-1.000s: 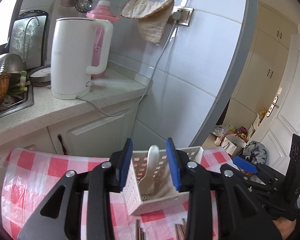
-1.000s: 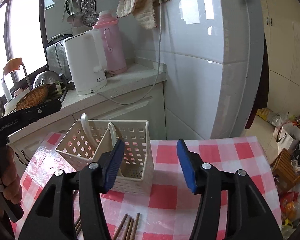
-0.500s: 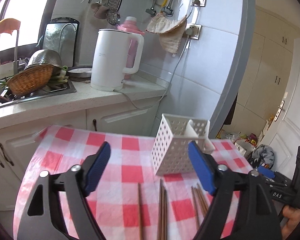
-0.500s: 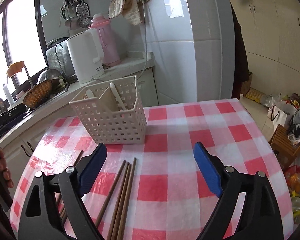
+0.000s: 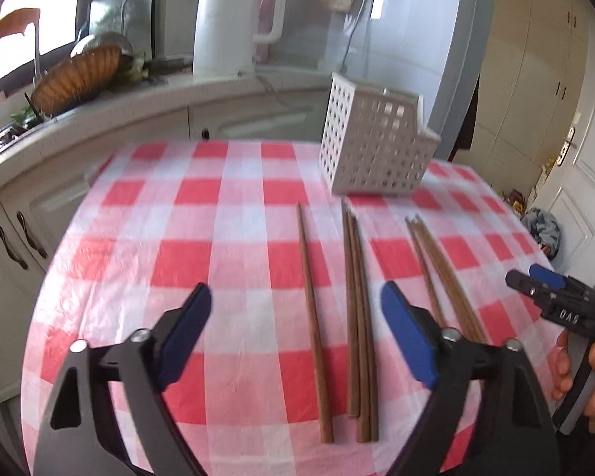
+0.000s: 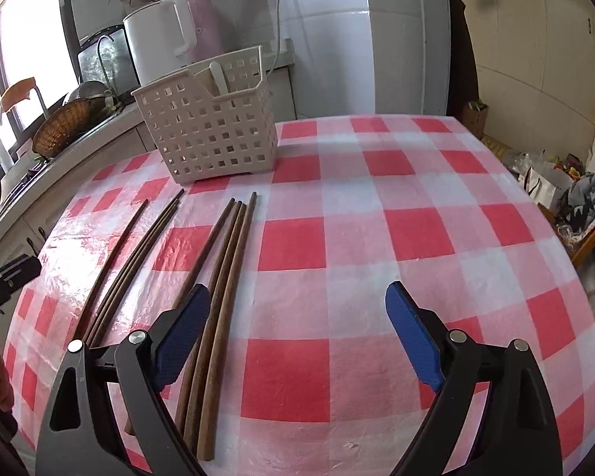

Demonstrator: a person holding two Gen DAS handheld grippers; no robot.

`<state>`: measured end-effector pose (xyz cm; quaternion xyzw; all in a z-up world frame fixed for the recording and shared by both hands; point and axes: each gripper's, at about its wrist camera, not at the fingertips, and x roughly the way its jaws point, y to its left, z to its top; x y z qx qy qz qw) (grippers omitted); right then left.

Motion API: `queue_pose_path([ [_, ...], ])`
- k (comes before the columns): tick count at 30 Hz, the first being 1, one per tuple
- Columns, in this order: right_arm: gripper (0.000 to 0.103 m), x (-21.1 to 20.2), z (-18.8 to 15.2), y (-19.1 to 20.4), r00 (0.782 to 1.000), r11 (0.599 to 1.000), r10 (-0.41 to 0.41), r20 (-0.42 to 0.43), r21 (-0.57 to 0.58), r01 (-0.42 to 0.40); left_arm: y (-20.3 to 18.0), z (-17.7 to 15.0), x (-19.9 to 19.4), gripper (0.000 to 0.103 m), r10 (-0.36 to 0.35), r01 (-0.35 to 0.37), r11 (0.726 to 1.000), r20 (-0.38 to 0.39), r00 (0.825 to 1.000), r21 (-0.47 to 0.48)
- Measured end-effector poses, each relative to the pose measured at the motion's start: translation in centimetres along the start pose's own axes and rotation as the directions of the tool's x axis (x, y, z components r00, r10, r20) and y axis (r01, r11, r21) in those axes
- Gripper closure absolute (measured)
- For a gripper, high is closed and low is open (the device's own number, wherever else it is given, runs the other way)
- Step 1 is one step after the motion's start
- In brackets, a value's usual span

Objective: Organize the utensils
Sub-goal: 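Move the left tool back over the chopsticks and grasp one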

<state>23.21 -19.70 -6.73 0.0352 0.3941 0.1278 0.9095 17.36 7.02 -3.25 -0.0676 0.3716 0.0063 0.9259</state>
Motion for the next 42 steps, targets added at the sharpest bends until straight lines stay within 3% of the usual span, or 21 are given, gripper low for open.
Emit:
queue_pose_path([
  [7,0.019,3.4,0.0,2.5,0.996,1.0,-0.003,-0.085,-0.025,0.001,0.8,-0.5,2.2,0.033,-0.036,0.033,0.999,-0.057,0.998,-0.04],
  [10,0.019,4.6,-0.1,3.6,0.993,0.995,-0.055,-0.109,-0.087,0.045,0.8,-0.6,2.7,0.033,-0.039,0.036,0.998,-0.071,0.997,-0.042],
  [18,0.017,4.8,0.2,0.9,0.986,0.991,-0.117,-0.116,-0.084,0.107,0.9,-0.3,4.4,0.033,-0.052,0.05,0.998,-0.093,0.994,-0.026],
  [23,0.017,5.1,0.5,0.4,0.988,0.993,-0.104,-0.113,-0.076,0.095,0.1,0.9,6.2,0.056,-0.045,0.047,0.999,-0.125,0.991,0.014],
  [32,0.018,6.3,2.5,2.1,0.991,0.99,-0.082,-0.108,-0.123,0.069,-0.6,3.0,9.4,0.065,-0.018,0.026,0.999,-0.162,0.987,0.048],
  [37,0.031,7.9,3.0,2.5,0.986,0.986,-0.089,-0.138,-0.152,0.068,-0.7,3.1,10.8,0.07,-0.011,0.023,0.998,-0.191,0.982,0.063],
  [42,0.038,8.3,3.2,2.6,0.988,0.986,-0.072,-0.14,-0.162,0.049,-0.8,3.3,11.4,0.074,0.005,0.012,0.996,-0.187,0.982,0.09],
])
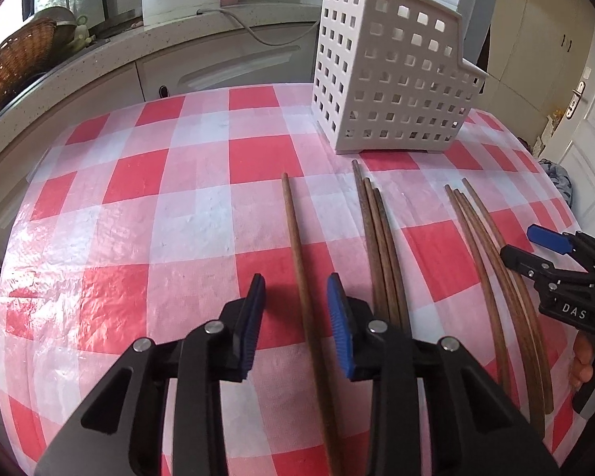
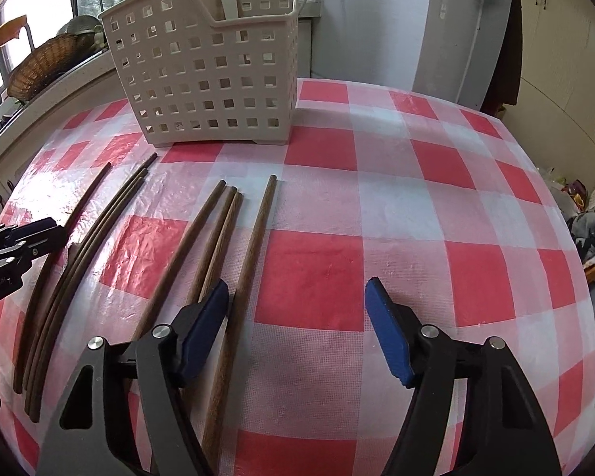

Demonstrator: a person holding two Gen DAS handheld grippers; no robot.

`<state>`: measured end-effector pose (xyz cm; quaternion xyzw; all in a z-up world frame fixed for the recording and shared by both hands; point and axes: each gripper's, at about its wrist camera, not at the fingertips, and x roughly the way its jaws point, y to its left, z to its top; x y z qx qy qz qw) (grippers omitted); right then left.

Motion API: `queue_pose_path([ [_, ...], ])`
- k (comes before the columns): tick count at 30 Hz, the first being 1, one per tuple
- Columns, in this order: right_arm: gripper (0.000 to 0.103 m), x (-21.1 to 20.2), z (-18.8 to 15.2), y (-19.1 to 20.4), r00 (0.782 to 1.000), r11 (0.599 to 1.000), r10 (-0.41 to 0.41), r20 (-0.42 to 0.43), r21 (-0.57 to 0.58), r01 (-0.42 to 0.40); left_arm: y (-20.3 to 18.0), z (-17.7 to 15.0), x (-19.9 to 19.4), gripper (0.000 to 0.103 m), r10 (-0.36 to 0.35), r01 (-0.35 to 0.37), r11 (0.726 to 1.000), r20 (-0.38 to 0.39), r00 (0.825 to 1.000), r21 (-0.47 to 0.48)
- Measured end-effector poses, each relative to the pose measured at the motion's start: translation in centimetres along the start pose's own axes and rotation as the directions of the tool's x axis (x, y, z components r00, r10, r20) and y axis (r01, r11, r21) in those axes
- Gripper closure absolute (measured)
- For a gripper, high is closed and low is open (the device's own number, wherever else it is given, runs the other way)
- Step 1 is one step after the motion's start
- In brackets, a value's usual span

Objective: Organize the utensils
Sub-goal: 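Move the left tool back over the chopsticks and grasp one, then lift the chopstick upright with the left tool while the right tool grasps another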

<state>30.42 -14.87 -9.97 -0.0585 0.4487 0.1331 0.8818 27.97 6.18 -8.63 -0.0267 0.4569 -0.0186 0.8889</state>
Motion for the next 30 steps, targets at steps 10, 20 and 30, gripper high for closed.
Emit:
queue_pose_path([
  [10,0.068,-0.2,0.1,1.5,0.997,0.995,0.071,0.011,-0.071,-0.07,-0.7,0.9,0.8,0.094,0.053,-0.052,0.997,-0.012,0.999,0.053],
  [20,0.091,-0.2,0.1,1.3,0.994,0.993,0.11,0.016,-0.051,-0.109,0.0,0.8,-0.1,0.096,0.035,-0.034,0.999,-0.012,0.999,0.027],
  [30,0.092,-5.3,0.2,0.9,0.988,0.993,0.113,0.101,-0.046,-0.108,0.7,0.1,-5.8,0.097,0.036,-0.035,0.999,0.086,0.996,-0.013],
])
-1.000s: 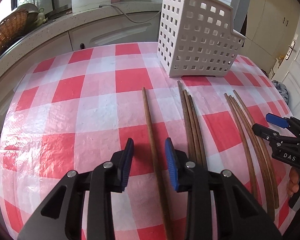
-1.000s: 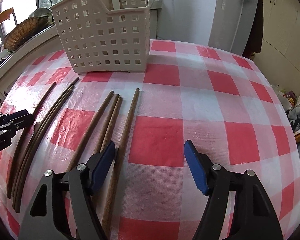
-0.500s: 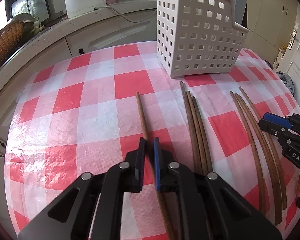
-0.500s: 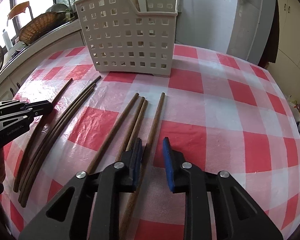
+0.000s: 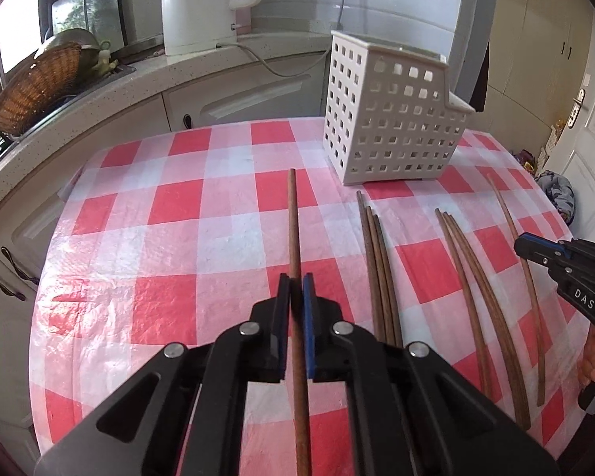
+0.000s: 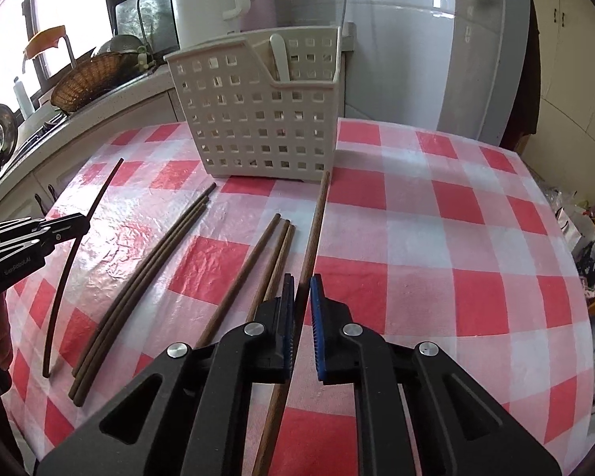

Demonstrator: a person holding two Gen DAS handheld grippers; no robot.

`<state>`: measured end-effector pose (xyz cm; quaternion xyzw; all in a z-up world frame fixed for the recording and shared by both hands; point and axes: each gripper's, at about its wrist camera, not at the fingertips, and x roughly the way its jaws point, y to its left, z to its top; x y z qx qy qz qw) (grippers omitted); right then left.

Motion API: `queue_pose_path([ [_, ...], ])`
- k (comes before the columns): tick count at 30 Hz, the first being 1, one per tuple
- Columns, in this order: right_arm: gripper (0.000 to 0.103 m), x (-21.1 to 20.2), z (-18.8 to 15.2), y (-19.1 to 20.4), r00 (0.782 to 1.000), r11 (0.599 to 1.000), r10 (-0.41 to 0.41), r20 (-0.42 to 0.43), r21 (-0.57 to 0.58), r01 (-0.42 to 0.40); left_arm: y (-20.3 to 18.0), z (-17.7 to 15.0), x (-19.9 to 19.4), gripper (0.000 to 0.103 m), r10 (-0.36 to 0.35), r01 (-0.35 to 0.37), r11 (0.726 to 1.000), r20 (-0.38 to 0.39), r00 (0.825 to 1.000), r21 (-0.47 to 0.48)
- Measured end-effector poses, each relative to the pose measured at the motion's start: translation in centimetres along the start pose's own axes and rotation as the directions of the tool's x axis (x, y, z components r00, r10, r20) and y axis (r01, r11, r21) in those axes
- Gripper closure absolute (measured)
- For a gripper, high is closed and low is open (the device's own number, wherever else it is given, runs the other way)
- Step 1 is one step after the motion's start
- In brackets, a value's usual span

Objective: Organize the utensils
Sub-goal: 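Lift the chopstick upright with the left tool while the right tool grasps another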

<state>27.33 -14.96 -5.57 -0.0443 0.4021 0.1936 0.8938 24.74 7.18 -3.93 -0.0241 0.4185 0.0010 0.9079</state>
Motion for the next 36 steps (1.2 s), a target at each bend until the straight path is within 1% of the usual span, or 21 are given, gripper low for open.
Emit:
queue_pose_path([
  [5,0.093,-4.5,0.4,0.4,0.997,1.0,-0.004,0.078,-0.006,0.005,0.4,0.0,-4.2,0.097,-0.005,0.007,1.0,0.079,0.997,-0.024],
  [12,0.094,-10.4,-0.4,0.9,0.986,1.0,0.004,0.169,0.001,-0.004,0.5,-0.8,-10.4,0.097,-0.014,0.022,0.999,0.178,0.984,-0.042],
  [14,0.095,-11.6,-0.9,1.0,0.982,1.0,0.005,0.187,0.006,-0.006,0.5,-1.2,-11.8,0.097,-0.028,0.038,0.998,0.197,0.98,-0.048],
  [17,0.095,-13.3,-1.8,1.1,0.978,1.0,0.008,0.207,0.014,-0.011,0.2,-1.9,-13.8,0.097,-0.027,0.038,0.998,0.223,0.975,-0.044],
  [22,0.096,-14.8,-3.3,1.3,0.977,1.0,0.014,0.214,0.019,-0.018,-0.4,-3.1,-16.0,0.097,-0.032,0.043,0.998,0.25,0.968,-0.04],
  [24,0.096,-14.3,-3.7,1.1,0.981,0.999,0.014,0.194,0.032,-0.021,-0.7,-3.5,-16.5,0.097,-0.03,0.04,0.999,0.255,0.967,-0.034],
  [26,0.096,-13.0,-4.0,0.7,0.989,0.999,0.012,0.146,0.047,-0.019,-0.8,-3.8,-16.9,0.097,-0.033,0.043,0.999,0.257,0.966,-0.033],
  [27,0.093,-12.3,-4.2,0.6,0.992,0.999,0.001,0.125,0.05,-0.008,-0.9,-3.9,-17.0,0.097,-0.034,0.043,0.999,0.258,0.966,-0.031],
  [29,0.083,-10.3,-4.3,0.3,0.997,0.998,-0.028,0.075,0.054,0.024,-0.9,-3.9,-17.2,0.097,-0.04,0.05,0.998,0.26,0.965,-0.032],
  [30,0.069,-9.4,-4.4,0.1,0.998,0.998,-0.03,0.058,0.06,0.027,-0.8,-3.9,-17.1,0.097,-0.041,0.052,0.998,0.259,0.965,-0.033],
  [31,0.06,-8.2,-4.4,0.0,0.999,0.998,-0.031,0.034,0.064,0.028,-0.8,-3.9,-17.0,0.097,-0.041,0.051,0.998,0.258,0.965,-0.032],
  [34,0.06,-4.9,-3.9,-0.1,1.0,0.998,-0.022,-0.016,0.063,0.023,-0.7,-3.7,-16.8,0.097,-0.042,0.052,0.998,0.256,0.966,-0.034],
  [36,0.062,-2.6,-3.4,-0.2,0.998,0.997,-0.037,-0.048,0.064,0.04,-0.5,-3.5,-16.7,0.097,-0.042,0.053,0.998,0.254,0.966,-0.039],
])
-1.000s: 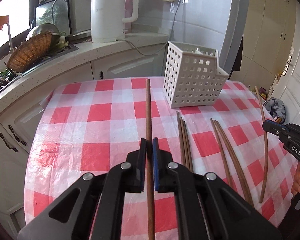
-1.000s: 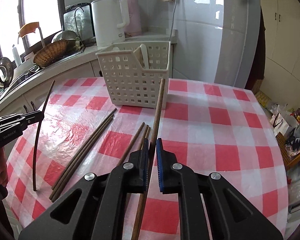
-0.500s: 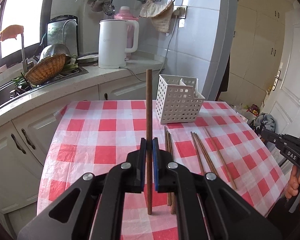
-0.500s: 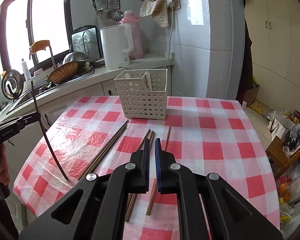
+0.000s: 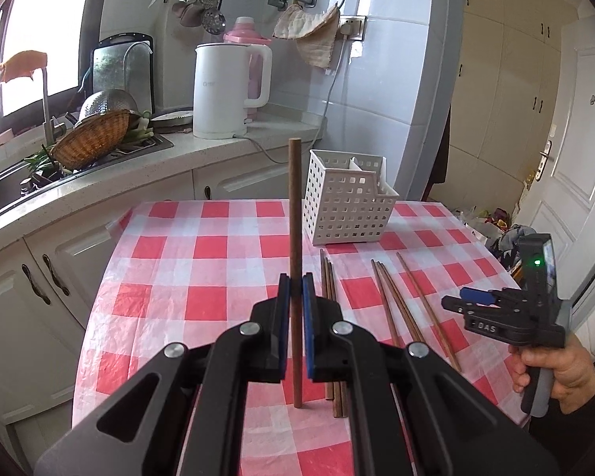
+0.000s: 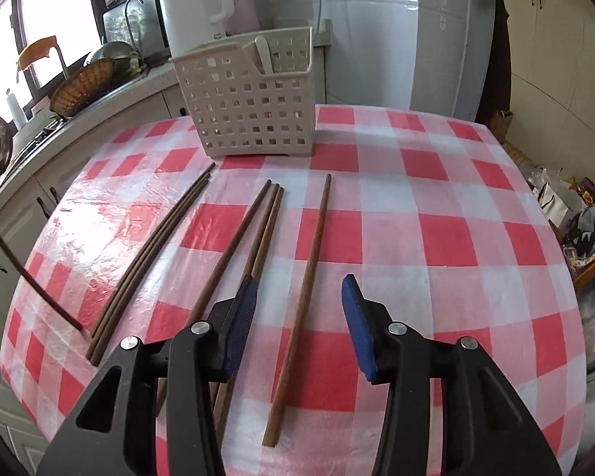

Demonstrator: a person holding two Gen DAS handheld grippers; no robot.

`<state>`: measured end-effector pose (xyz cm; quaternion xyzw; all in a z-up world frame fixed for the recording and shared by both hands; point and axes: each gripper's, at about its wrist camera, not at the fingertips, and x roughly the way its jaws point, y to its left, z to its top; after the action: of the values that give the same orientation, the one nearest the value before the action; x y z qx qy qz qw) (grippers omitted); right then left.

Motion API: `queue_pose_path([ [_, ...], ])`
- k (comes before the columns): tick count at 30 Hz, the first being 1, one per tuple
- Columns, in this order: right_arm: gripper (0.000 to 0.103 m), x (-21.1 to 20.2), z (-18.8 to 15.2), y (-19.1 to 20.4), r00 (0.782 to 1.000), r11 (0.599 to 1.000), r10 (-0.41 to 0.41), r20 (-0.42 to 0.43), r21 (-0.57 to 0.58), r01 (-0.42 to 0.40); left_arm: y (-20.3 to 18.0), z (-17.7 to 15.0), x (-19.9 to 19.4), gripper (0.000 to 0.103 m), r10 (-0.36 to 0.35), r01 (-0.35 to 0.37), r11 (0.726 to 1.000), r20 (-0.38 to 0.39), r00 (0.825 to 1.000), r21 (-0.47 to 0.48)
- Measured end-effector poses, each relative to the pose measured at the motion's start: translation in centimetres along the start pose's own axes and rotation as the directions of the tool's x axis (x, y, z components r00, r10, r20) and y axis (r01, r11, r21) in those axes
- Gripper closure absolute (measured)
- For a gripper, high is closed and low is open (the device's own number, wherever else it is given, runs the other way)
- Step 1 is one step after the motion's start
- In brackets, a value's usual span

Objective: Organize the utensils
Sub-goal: 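Lift the chopstick upright with the left tool while the right tool grasps another, then lower both chopsticks into the caddy and open the left tool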

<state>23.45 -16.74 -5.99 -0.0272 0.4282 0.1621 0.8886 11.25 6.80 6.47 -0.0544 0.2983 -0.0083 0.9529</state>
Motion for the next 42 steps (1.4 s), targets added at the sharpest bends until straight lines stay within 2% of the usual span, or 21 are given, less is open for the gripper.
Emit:
queue_pose_path([
  [4,0.076,3.9,1.0,-0.5,0.998,1.0,-0.024,-0.062,0.016,0.025,0.2,0.3,0.4,0.097,-0.001,0.001,1.0,-0.003,1.0,-0.001],
  [7,0.082,6.0,1.7,-0.7,0.995,0.999,-0.035,-0.098,0.01,0.037,0.6,0.6,0.7,0.097,-0.003,0.003,1.0,-0.003,1.0,-0.008],
  [10,0.086,7.0,2.4,-0.3,0.993,0.998,-0.053,-0.102,-0.029,0.051,0.9,1.0,1.1,0.097,-0.002,0.002,1.0,0.0,1.0,-0.01],
  [12,0.094,7.4,3.0,-0.4,0.993,0.998,-0.047,-0.108,-0.036,0.044,0.9,1.4,1.3,0.097,-0.004,0.004,1.0,0.001,1.0,-0.009],
  [14,0.096,7.2,3.3,-0.3,0.994,0.999,-0.018,-0.106,-0.048,0.013,0.9,1.6,1.6,0.097,-0.007,0.007,1.0,0.0,1.0,-0.008],
  [20,0.096,1.1,4.0,-0.2,0.999,0.999,0.033,0.034,-0.033,-0.032,0.8,2.0,2.3,0.097,-0.015,0.015,1.0,-0.007,1.0,-0.006],
  [27,0.096,-6.2,3.4,-0.2,0.982,0.996,0.088,0.169,-0.021,-0.086,-0.2,2.5,2.3,0.097,-0.034,0.034,0.999,0.001,0.999,0.009],
  [35,0.096,-10.7,2.2,0.2,0.965,0.994,0.111,0.239,-0.027,-0.108,-1.0,3.0,1.1,0.097,-0.057,0.057,0.998,0.02,0.998,0.019],
  [42,0.096,-11.0,2.7,0.6,0.964,0.994,0.112,0.241,-0.032,-0.107,-1.7,3.8,1.2,0.097,-0.084,0.084,0.996,0.005,0.996,0.022],
])
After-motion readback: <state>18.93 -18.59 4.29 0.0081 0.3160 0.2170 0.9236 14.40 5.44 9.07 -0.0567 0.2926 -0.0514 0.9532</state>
